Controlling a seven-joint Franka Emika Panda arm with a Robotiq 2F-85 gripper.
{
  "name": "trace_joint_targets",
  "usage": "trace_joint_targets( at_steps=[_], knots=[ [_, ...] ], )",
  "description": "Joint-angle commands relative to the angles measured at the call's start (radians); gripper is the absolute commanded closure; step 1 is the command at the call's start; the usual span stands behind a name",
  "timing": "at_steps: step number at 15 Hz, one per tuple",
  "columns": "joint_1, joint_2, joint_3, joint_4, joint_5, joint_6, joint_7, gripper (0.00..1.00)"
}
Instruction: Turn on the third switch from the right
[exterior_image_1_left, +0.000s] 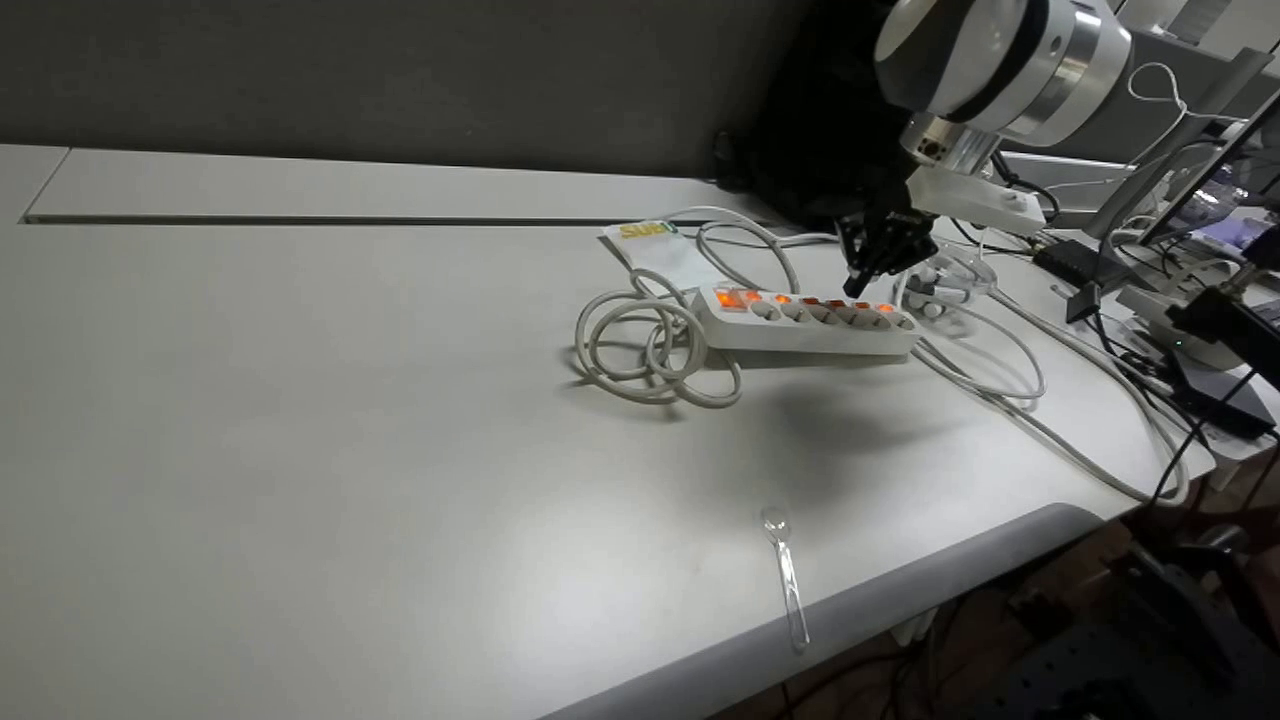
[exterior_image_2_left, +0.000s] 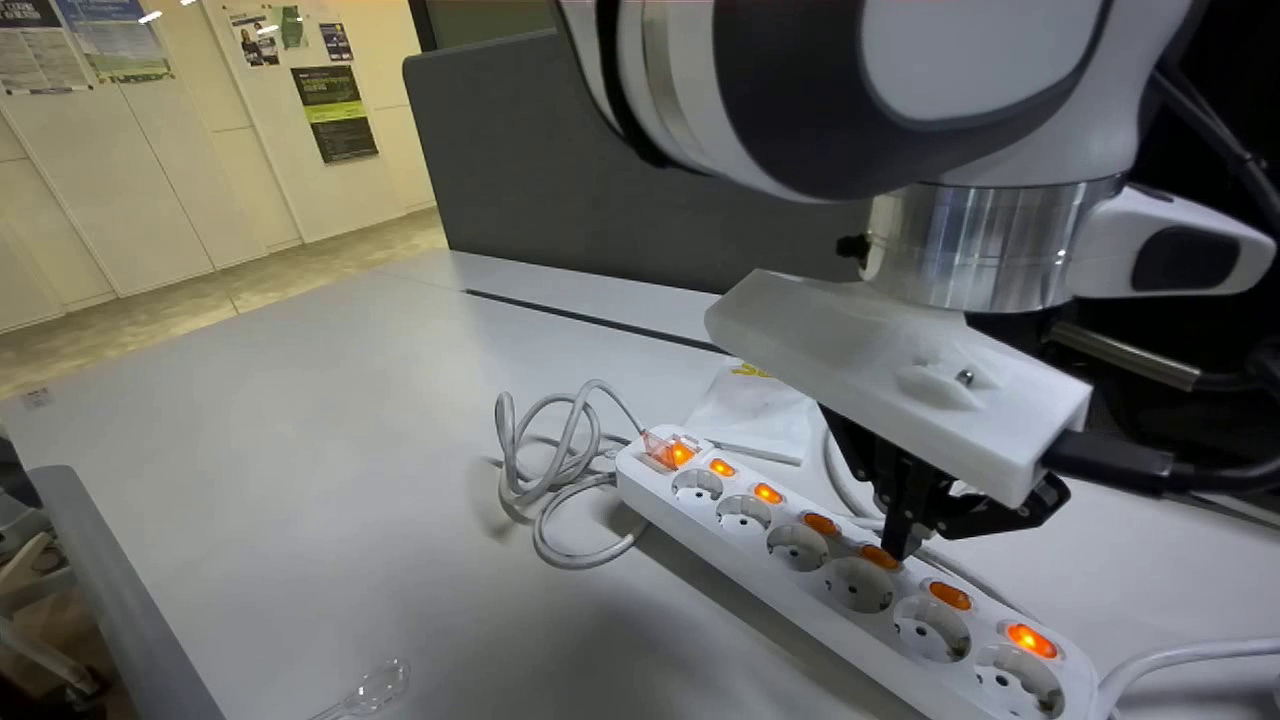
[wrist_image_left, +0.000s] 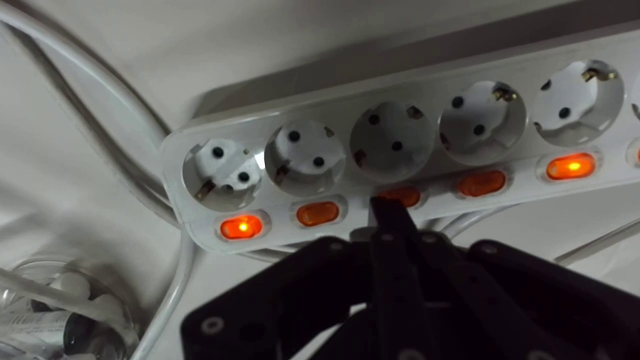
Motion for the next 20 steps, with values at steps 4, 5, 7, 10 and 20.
trace_joint_targets(
  at_steps=[4,5,7,10,20],
  knots=[
    [-0.016,0.042,0.011,0.036,0.007,0.001,0.025,1.0],
    [-0.017,0.045,0.012,0.038,0.008,-0.002,0.025,1.0],
    [-0.019,0.049,0.013,0.044,0.011,-0.005,0.026,1.0],
    [-0.024,0.049,0.018,0.047,0.019,-0.007,0.023,1.0],
    [-0.028,0.052,0.022,0.057,0.033,-0.018,0.024,1.0]
  ],
)
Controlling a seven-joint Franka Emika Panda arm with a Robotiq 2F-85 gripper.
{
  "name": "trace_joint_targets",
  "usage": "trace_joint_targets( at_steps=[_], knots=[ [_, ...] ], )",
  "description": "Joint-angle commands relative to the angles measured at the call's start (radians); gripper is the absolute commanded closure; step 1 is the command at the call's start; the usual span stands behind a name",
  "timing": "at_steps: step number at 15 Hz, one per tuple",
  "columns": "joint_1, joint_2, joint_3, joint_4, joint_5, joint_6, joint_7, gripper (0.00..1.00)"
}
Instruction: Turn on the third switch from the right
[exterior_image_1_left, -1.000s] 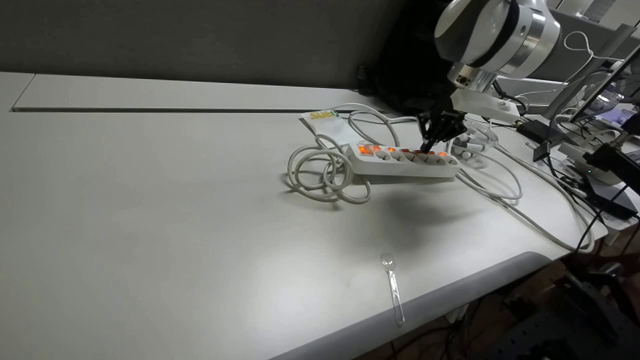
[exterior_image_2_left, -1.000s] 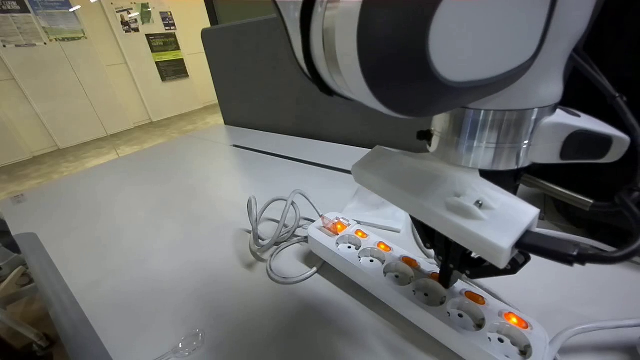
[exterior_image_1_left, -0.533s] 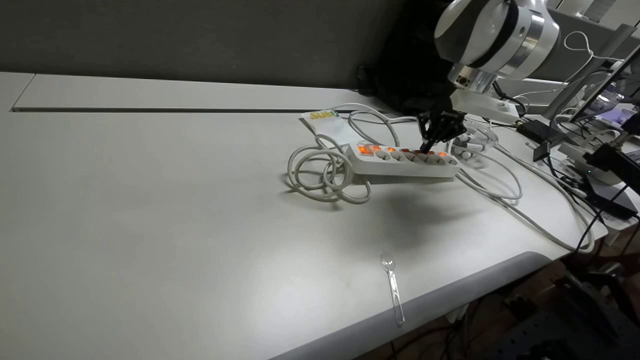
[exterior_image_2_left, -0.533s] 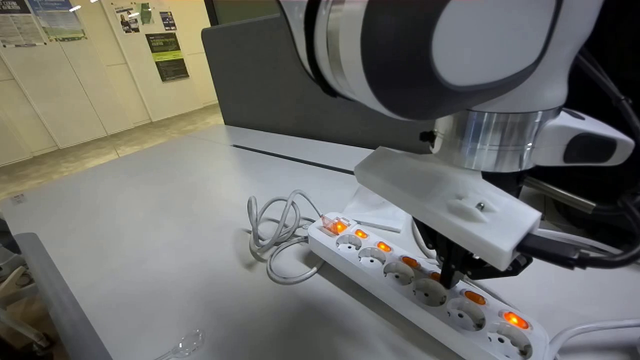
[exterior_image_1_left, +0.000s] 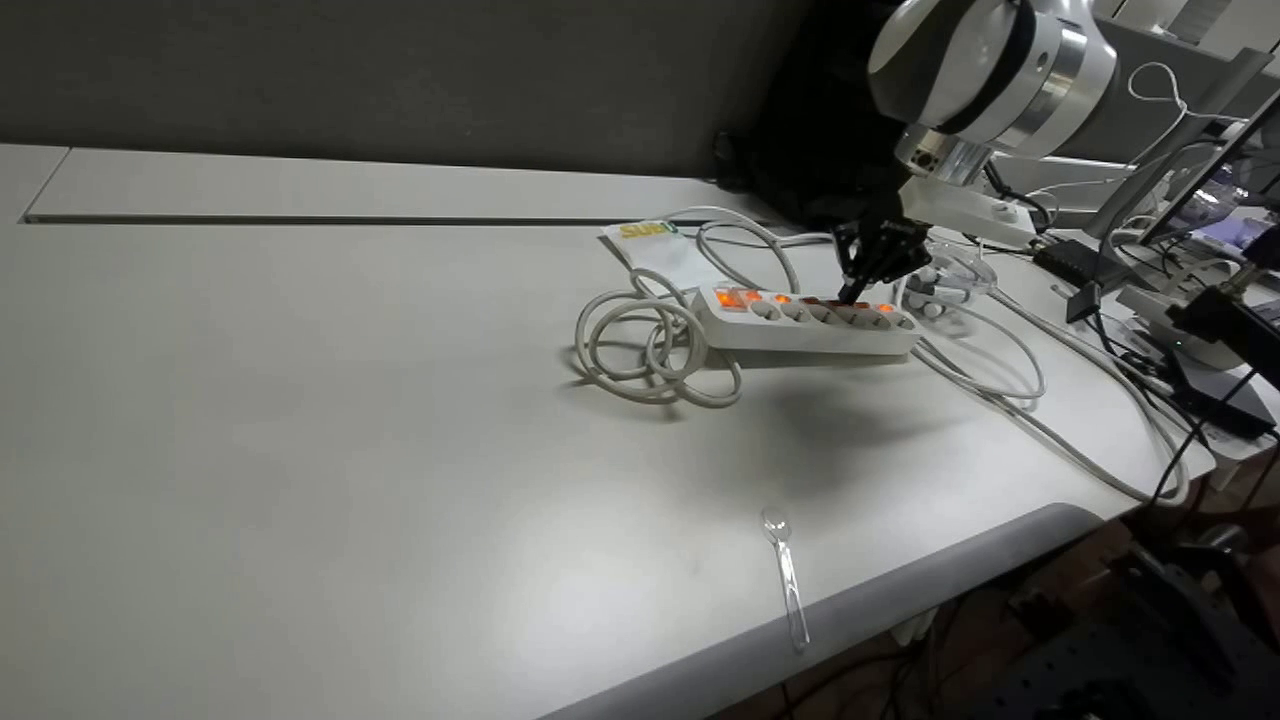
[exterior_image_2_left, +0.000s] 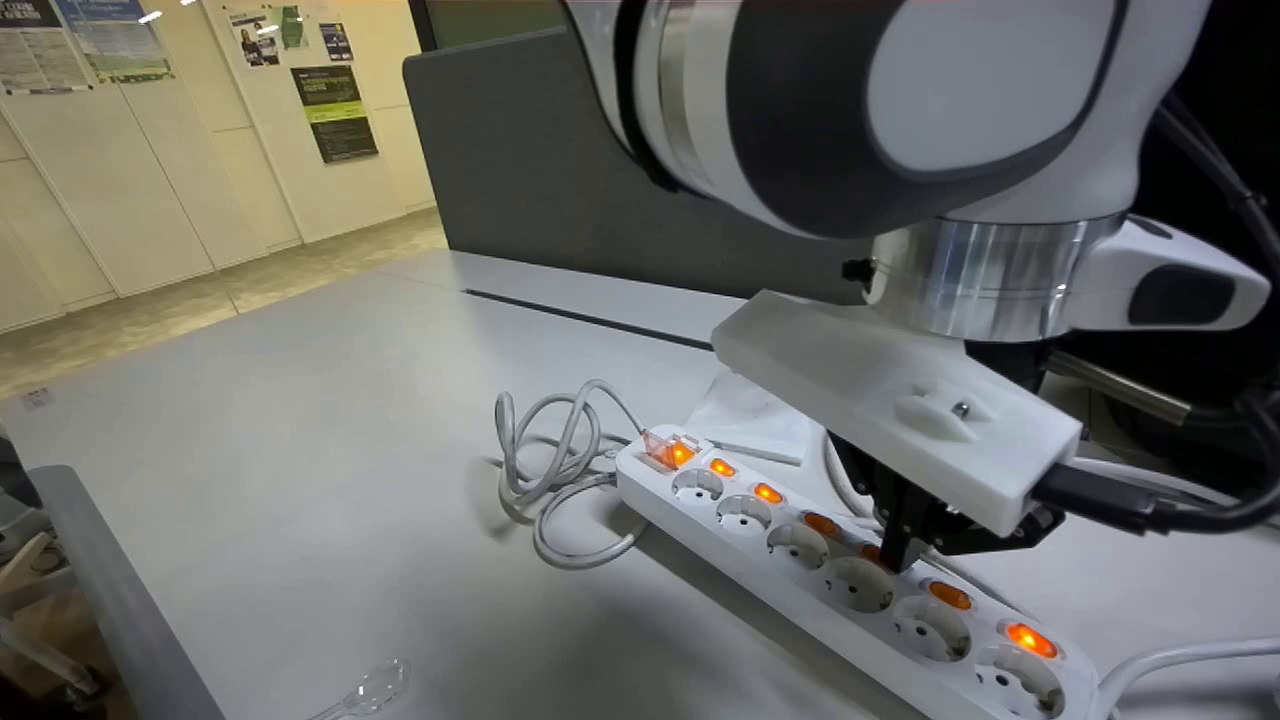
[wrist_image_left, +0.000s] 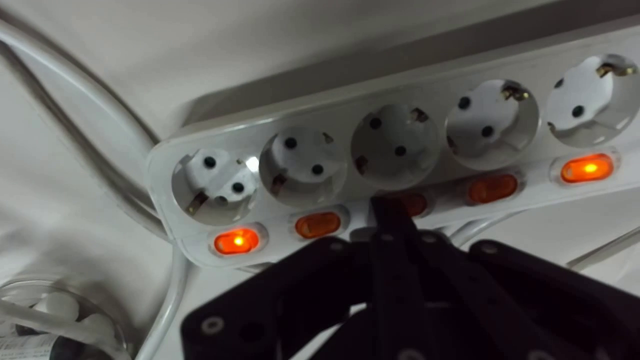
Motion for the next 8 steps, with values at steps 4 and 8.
trace_joint_targets(
  at_steps=[4,8],
  knots=[
    [-0.014,0.026,0.01,0.04,0.011,-0.023,0.031,1.0],
    [-0.006,0.037,0.004,0.052,0.018,-0.041,0.07,1.0]
  ],
)
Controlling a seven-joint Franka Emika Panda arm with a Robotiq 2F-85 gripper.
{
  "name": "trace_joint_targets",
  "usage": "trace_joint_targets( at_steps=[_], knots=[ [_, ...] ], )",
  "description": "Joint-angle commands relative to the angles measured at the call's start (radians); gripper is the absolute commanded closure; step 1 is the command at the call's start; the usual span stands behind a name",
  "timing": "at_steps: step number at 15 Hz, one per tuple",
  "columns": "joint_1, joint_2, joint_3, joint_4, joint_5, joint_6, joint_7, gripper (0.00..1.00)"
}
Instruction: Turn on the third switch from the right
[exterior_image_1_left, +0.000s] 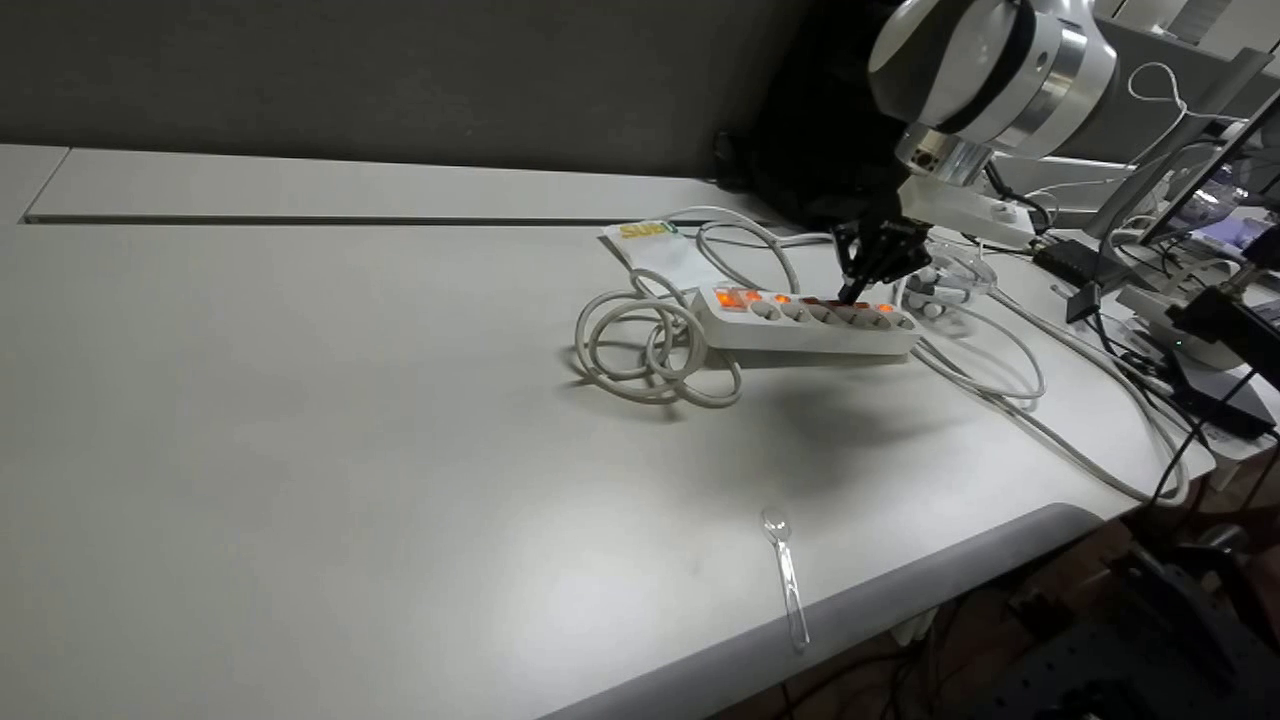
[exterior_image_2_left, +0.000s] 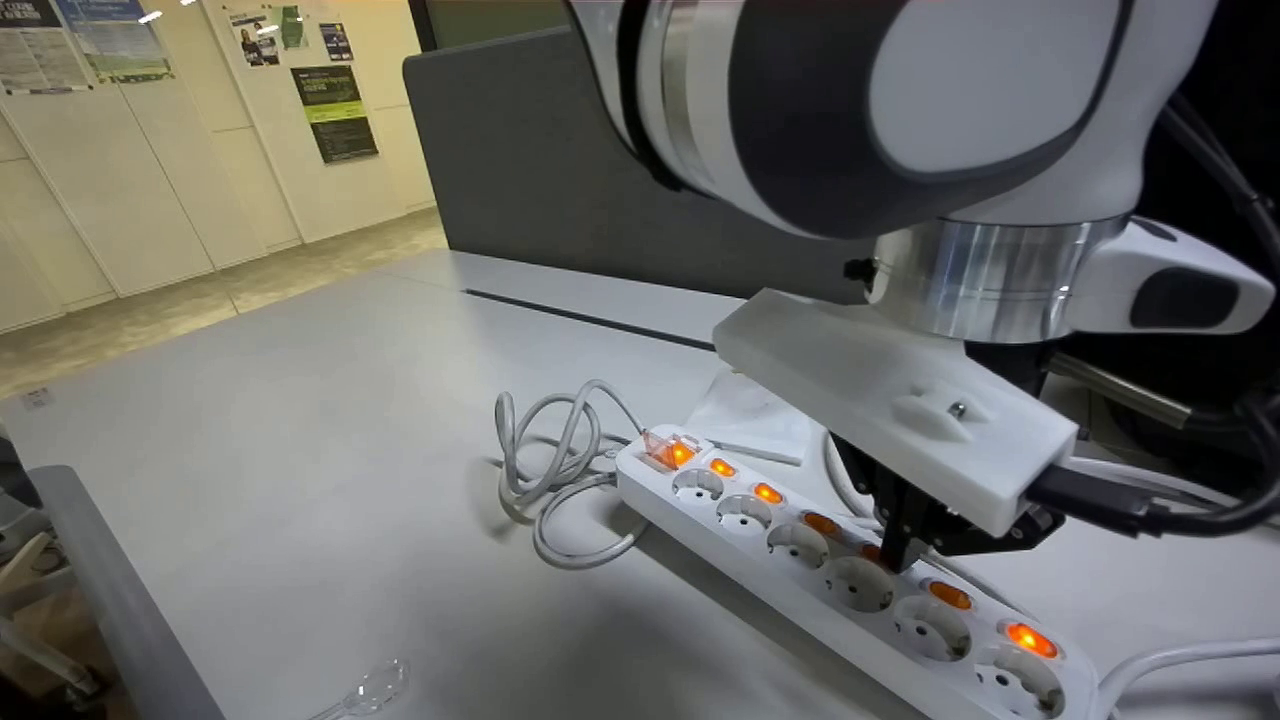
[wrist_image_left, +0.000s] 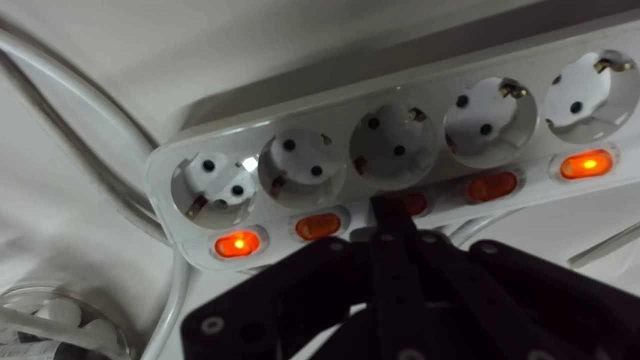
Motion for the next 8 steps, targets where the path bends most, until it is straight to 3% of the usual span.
trace_joint_targets(
  at_steps=[1,8],
  knots=[
    [-0.005,0.04,0.004,0.056,0.012,-0.053,0.071,1.0],
    [0.001,0.089,-0.009,0.149,0.021,-0.199,0.152,1.0]
  ],
)
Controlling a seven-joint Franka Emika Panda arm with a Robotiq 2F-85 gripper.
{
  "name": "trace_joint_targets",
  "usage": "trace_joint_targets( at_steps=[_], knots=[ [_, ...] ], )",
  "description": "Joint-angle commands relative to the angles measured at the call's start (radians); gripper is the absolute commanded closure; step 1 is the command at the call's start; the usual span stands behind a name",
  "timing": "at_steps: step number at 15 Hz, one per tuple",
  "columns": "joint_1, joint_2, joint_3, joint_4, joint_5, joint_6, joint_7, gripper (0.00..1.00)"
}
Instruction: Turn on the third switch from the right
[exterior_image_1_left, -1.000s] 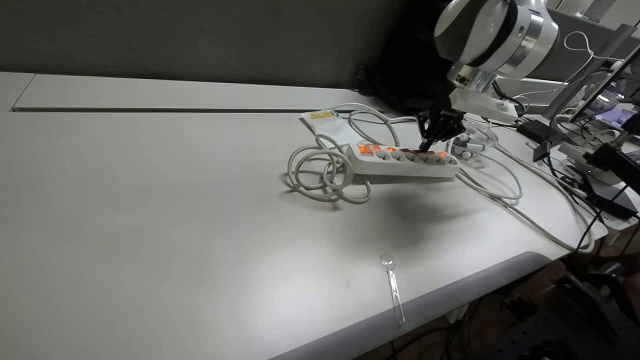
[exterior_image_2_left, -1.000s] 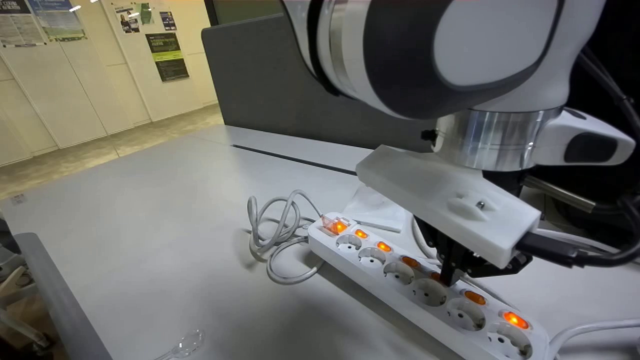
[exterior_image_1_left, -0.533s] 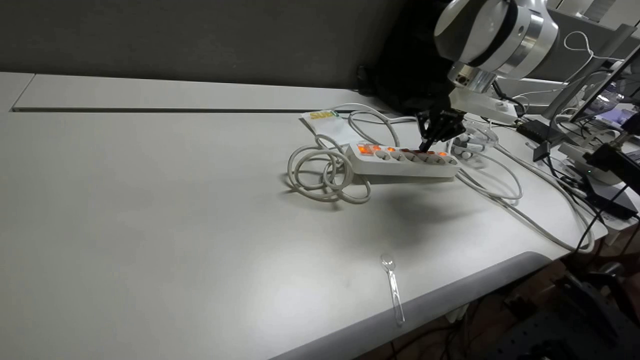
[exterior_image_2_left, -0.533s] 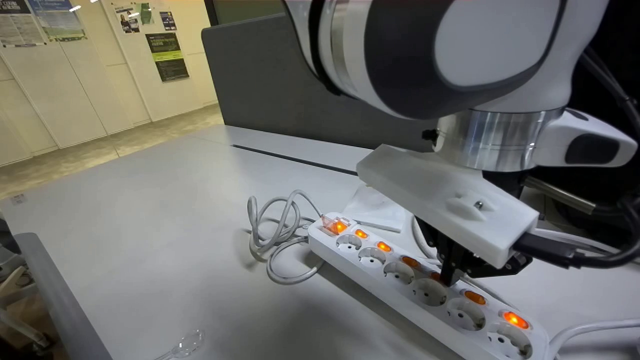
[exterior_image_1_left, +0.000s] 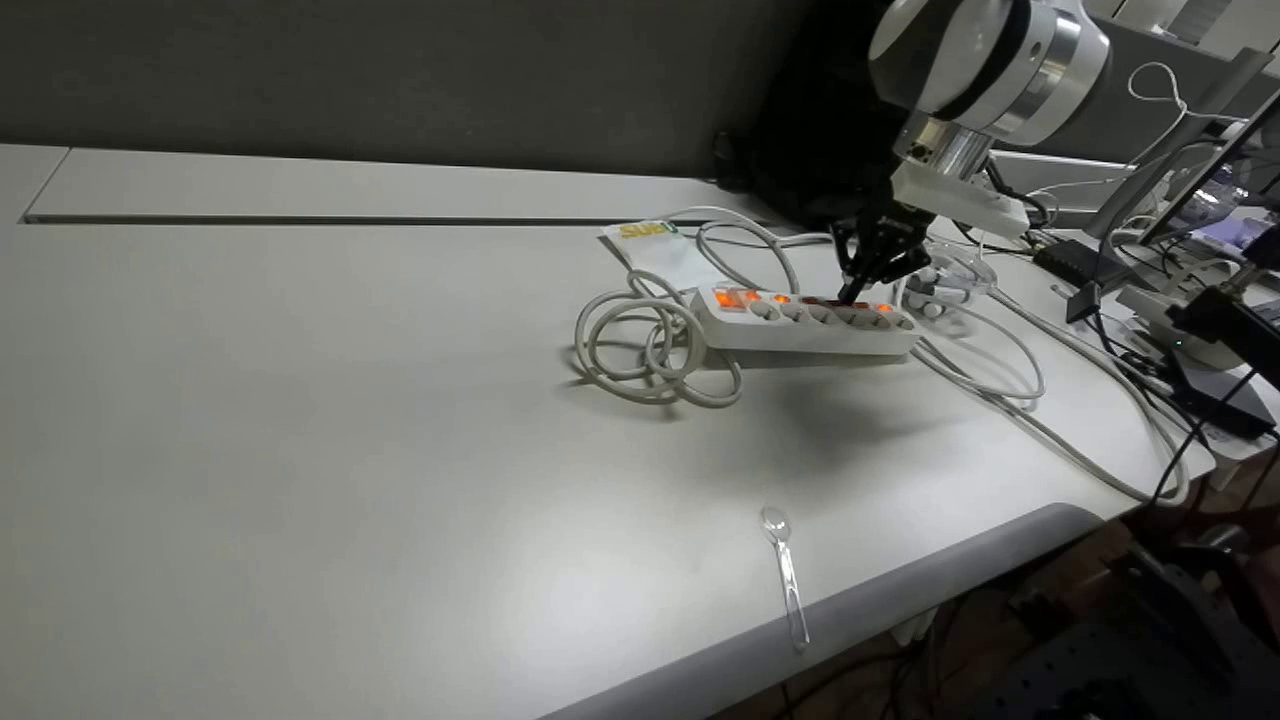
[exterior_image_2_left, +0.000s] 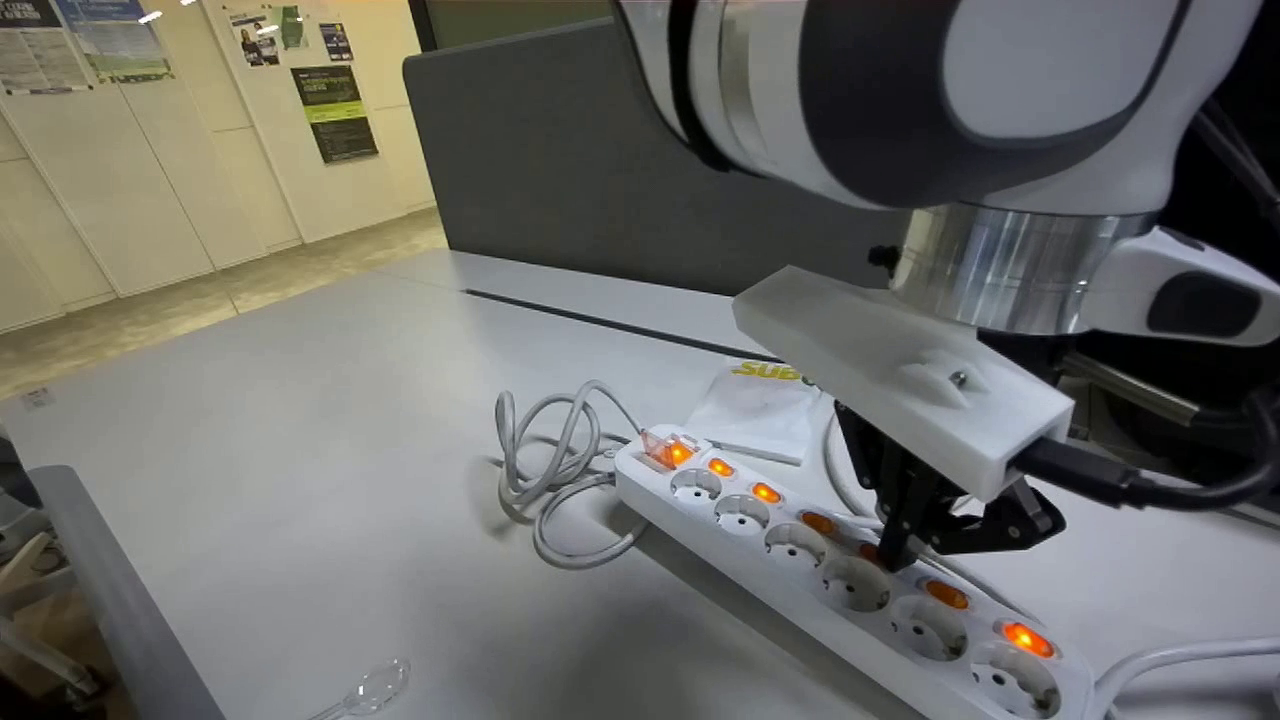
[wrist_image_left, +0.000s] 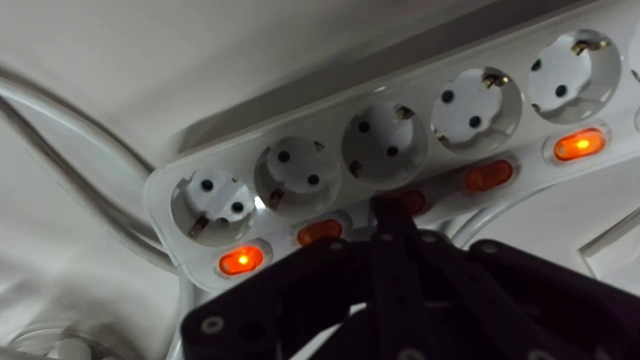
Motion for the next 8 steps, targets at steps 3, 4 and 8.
trace_joint_targets(
  at_steps=[3,4,8],
  knots=[
    [-0.002,0.084,-0.001,0.106,0.018,-0.119,0.071,1.0],
    [-0.004,0.091,-0.002,0.117,0.019,-0.131,0.075,1.0],
    [-0.01,0.102,-0.002,0.137,0.031,-0.163,0.065,1.0]
  ],
)
